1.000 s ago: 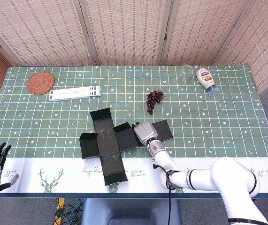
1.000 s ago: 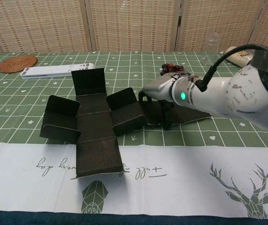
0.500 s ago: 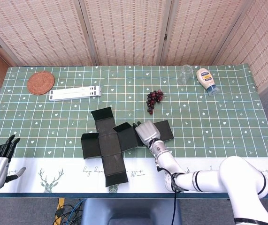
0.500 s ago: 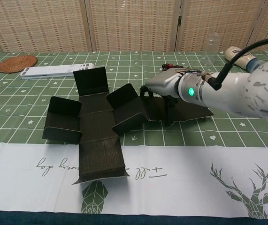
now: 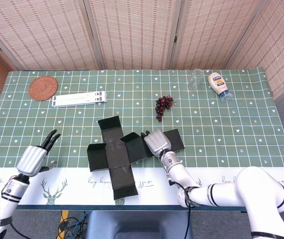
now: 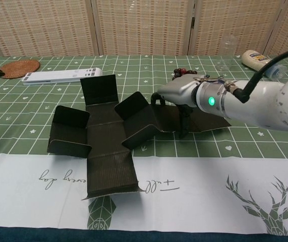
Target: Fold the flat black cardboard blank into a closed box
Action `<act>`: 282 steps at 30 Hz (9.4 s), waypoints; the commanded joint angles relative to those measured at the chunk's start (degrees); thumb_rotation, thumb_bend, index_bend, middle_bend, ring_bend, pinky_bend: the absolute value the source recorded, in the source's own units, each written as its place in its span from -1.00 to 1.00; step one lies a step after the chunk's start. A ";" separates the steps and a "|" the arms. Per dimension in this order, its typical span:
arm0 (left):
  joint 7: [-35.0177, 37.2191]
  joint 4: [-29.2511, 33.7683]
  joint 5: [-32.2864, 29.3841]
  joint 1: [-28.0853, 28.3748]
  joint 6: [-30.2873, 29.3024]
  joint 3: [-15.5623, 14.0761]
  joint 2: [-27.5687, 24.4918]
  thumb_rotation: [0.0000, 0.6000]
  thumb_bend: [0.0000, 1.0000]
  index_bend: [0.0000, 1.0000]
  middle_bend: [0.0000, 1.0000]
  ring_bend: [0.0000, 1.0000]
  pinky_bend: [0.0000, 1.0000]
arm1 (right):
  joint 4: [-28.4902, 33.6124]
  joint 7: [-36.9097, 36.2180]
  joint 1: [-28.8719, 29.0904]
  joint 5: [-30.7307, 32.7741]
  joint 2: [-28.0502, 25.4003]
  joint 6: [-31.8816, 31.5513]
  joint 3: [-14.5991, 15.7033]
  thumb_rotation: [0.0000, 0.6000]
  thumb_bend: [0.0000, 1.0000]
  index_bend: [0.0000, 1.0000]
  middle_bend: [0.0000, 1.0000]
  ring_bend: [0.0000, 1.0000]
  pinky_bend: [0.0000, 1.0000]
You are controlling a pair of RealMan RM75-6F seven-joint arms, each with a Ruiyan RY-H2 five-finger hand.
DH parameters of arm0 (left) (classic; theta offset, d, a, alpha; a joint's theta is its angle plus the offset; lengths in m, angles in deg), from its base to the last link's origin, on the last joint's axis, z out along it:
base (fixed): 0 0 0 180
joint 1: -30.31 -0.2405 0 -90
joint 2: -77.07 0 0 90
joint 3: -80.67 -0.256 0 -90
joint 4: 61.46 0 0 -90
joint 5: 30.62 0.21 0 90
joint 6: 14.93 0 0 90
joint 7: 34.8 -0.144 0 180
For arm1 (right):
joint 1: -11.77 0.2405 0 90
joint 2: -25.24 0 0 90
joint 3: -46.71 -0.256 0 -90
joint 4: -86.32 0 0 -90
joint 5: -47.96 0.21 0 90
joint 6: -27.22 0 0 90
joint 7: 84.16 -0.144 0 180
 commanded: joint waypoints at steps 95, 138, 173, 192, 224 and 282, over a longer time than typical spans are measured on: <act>52.47 14.61 -8.29 9.91 20.40 -1.13 7.04 1.00 -0.70 -1.00 -0.95 0.27 0.48 | -3.49 -12.13 3.07 -28.83 -3.05 13.26 -0.96 1.00 -0.55 -0.26 -0.23 0.52 0.98; 56.58 1.24 -5.73 12.01 14.42 -3.25 16.78 1.00 -0.77 -1.00 -1.00 0.21 0.45 | -5.98 -18.59 1.45 -41.01 -2.86 13.22 -0.75 1.00 -0.54 -0.24 -0.22 0.52 0.98; 63.55 1.02 -5.75 13.38 15.73 -4.86 17.12 1.00 -0.77 -1.00 -1.00 0.23 0.45 | -12.21 -17.32 0.07 -53.41 -1.83 10.14 0.18 1.00 -0.54 -0.23 -0.21 0.52 0.98; 69.00 0.62 -5.24 15.06 16.67 -4.88 17.32 1.00 -0.77 -0.97 -1.00 0.22 0.45 | -15.99 -16.34 -0.50 -56.71 0.31 9.23 -0.57 1.00 -0.54 -0.23 -0.21 0.52 0.98; 74.17 -0.95 -3.44 16.72 16.30 -6.94 17.12 1.00 -0.77 -0.90 -0.91 0.23 0.44 | -18.25 -21.10 -0.81 -62.90 2.26 6.46 -0.70 1.00 -0.54 -0.23 -0.21 0.52 0.98; 79.27 5.59 -5.49 16.17 16.48 -6.13 9.12 1.00 -0.77 -0.57 -0.62 0.26 0.44 | 1.73 -36.30 -11.69 -61.58 -11.39 -4.71 -4.18 1.00 -0.90 -1.00 -0.91 0.40 0.98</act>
